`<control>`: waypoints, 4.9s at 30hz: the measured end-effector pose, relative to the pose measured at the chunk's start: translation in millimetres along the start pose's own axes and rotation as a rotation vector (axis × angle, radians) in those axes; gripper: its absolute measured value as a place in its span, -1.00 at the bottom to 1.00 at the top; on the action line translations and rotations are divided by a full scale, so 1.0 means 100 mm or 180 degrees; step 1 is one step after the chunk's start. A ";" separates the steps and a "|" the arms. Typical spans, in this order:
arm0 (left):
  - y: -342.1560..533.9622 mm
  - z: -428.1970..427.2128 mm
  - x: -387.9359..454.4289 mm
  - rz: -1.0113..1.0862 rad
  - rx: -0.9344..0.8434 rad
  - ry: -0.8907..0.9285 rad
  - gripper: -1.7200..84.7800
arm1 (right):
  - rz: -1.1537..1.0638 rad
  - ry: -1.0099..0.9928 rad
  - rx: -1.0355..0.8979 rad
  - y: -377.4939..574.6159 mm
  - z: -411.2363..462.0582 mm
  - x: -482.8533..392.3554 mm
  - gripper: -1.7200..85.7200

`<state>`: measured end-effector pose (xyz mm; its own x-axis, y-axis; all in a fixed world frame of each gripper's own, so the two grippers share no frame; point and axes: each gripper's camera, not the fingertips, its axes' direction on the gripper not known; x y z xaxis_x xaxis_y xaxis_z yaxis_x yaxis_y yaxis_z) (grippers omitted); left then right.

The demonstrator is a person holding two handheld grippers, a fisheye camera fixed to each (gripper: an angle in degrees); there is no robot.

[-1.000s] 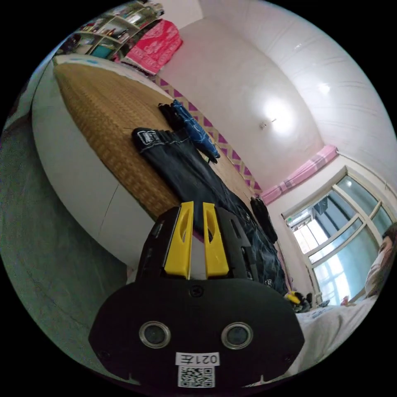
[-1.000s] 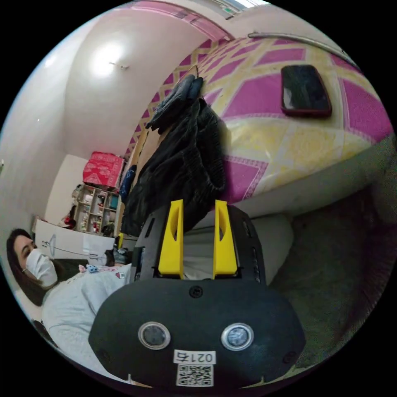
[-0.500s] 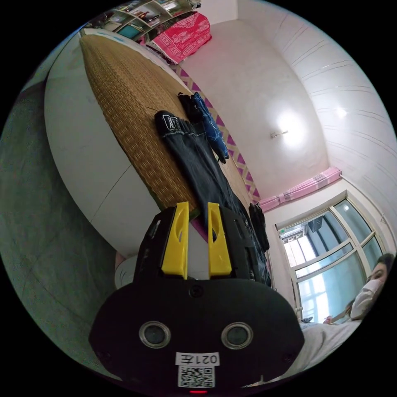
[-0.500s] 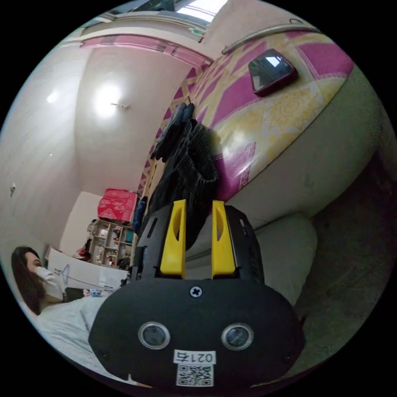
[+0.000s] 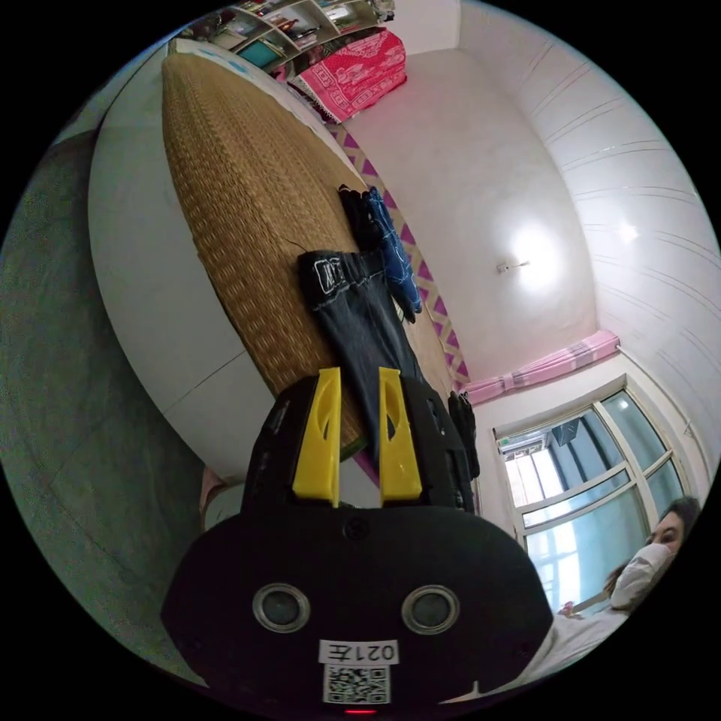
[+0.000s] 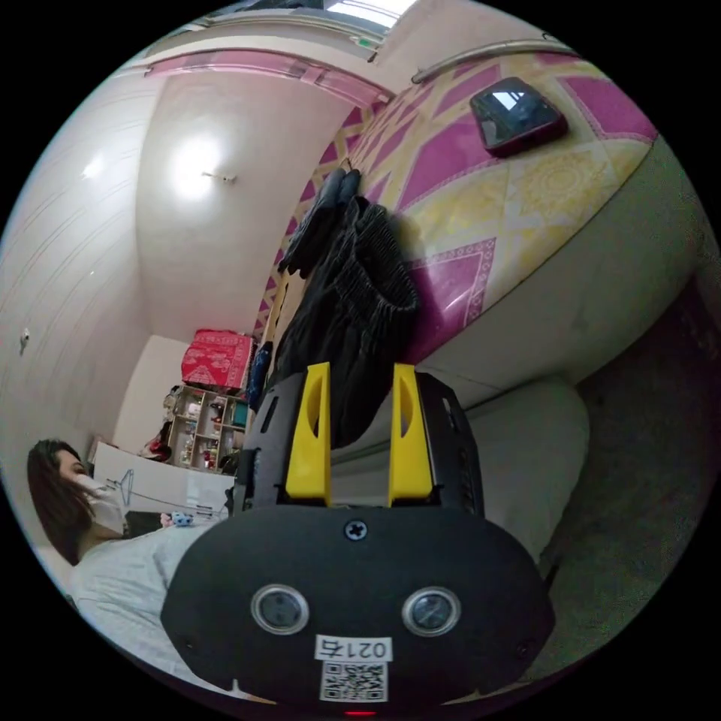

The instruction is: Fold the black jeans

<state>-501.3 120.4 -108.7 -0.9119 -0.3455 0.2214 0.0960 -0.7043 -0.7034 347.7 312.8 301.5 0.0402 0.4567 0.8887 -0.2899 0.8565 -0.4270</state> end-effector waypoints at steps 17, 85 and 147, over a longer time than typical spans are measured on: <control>-1.09 0.70 1.33 0.1066 -0.0539 -0.0161 -0.98 | -0.0471 -0.0895 -0.0249 -1.07 0.47 -1.03 -0.95; -2.19 3.06 0.76 0.1221 -0.1140 -0.1006 -0.98 | -0.4258 0.1288 -0.1633 1.59 4.15 -3.45 -0.97; 4.25 6.32 3.48 0.2652 -0.2510 0.0166 -0.92 | -0.1518 0.0202 0.0058 -0.50 1.11 -0.73 -0.75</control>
<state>-526.0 -691.6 96.4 -0.6996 -0.4828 -0.5267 0.4176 0.3219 -0.8497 252.7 209.7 276.8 0.2310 0.0281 0.9725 -0.2417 0.9699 0.0293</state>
